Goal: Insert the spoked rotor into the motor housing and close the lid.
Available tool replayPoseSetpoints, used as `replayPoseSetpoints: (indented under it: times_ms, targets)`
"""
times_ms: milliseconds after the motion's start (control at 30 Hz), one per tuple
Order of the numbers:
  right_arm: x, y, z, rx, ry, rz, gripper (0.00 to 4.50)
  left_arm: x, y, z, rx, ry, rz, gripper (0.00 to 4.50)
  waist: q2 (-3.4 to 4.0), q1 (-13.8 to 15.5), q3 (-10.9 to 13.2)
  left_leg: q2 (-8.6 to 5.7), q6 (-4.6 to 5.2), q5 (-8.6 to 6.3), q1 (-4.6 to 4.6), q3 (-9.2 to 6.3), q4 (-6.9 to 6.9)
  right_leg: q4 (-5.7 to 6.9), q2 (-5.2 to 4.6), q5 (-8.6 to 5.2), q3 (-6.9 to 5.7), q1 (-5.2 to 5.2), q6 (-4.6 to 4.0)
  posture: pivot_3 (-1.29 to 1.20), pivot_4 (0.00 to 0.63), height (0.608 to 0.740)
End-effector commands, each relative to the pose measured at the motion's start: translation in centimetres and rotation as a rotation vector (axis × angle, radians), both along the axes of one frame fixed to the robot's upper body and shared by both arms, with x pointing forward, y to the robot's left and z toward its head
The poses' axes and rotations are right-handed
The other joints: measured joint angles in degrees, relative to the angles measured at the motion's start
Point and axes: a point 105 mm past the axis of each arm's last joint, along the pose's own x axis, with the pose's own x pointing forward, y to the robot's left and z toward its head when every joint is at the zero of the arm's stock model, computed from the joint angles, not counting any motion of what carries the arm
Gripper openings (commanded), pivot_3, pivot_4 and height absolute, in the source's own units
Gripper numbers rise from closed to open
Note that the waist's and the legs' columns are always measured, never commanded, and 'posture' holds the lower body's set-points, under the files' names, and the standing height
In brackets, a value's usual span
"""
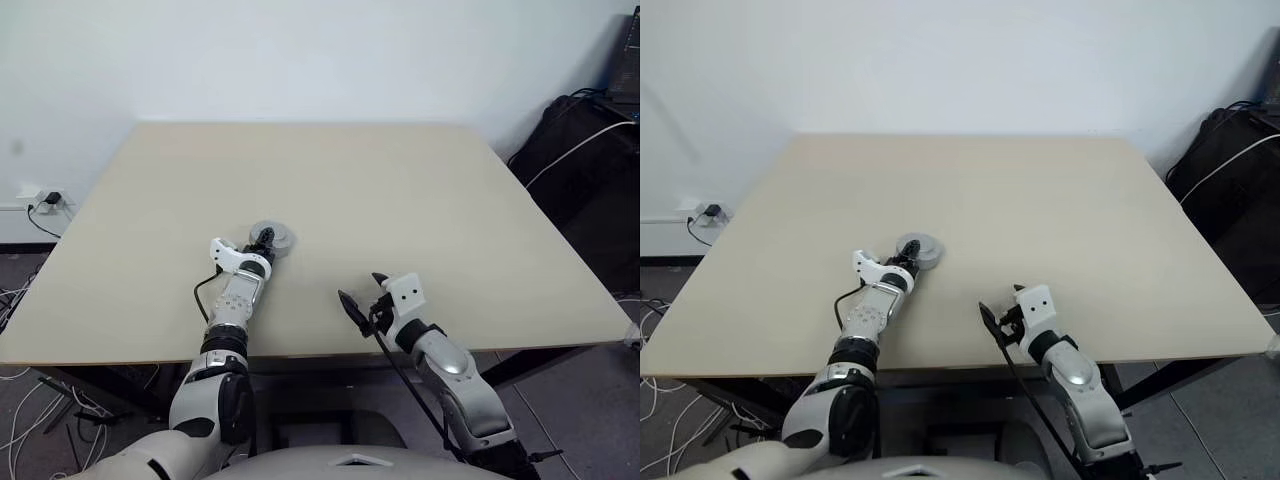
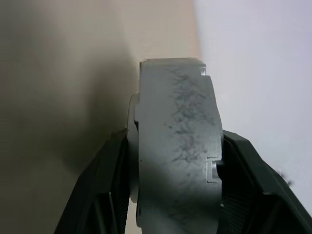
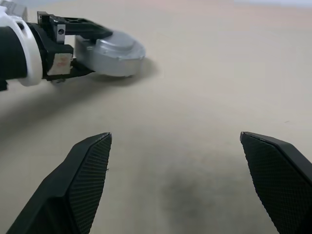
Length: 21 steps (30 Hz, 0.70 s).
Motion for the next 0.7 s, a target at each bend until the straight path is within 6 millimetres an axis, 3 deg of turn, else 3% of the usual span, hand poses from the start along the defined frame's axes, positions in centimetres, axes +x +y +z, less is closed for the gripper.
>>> replayPoseSetpoints:
  times_ms: [33, 233, 267, 433, 700]
  targets:
    - [0.2, 0.3, 0.9, 0.016, -0.048, 0.014, 4.50, 1.6, 0.8, 1.8, 0.044, -0.036, 0.042, 2.11, -0.01, 0.04, 0.00, 0.00, -0.01, 0.00, 0.00, 0.00, 0.00, 0.00, 0.00, 0.00, -0.01, 0.00, 0.00, 0.00, 0.000, 0.740]
    - [0.0, 0.8, 0.6, 0.016, -0.032, 0.045, 4.50, 1.1, 1.7, -0.1, 0.103, 0.075, 0.075, 2.11, -0.08, -0.11, -0.08, 0.00, -0.02, 0.02, 0.23, 0.02, 0.01, 0.04, 0.00, 0.03, 0.01, 0.24, 0.02, 0.00, 0.000, 0.740]
    - [0.0, 0.8, 0.6, 0.018, -0.028, 0.043, 4.50, 1.0, 1.6, -0.3, 0.105, 0.082, 0.064, 2.85, -0.08, -0.25, -0.08, 0.01, -0.04, 0.03, 0.29, 0.02, 0.01, 0.07, 0.00, 0.03, 0.02, 0.29, 0.02, 0.00, 0.000, 0.740]
    - [0.1, 0.9, 0.3, 0.022, -0.009, 0.037, 4.50, -0.4, 1.8, -1.9, 0.154, 0.144, 0.016, 4.40, -0.08, -0.69, -0.26, 0.05, -0.10, 0.07, 0.50, 0.03, 0.01, 0.28, 0.00, 0.00, 0.05, 0.38, -0.03, 0.00, 0.000, 0.740]
    - [0.1, 1.1, -0.1, 0.032, 0.021, 0.035, 4.50, -5.4, 3.1, -3.9, 0.276, 0.236, -0.114, 4.48, 0.06, -2.10, -0.79, 0.17, -0.15, -0.05, 1.07, 0.10, -0.22, 0.33, 0.03, -0.15, 0.13, 0.80, -0.17, 0.00, 0.000, 0.740]
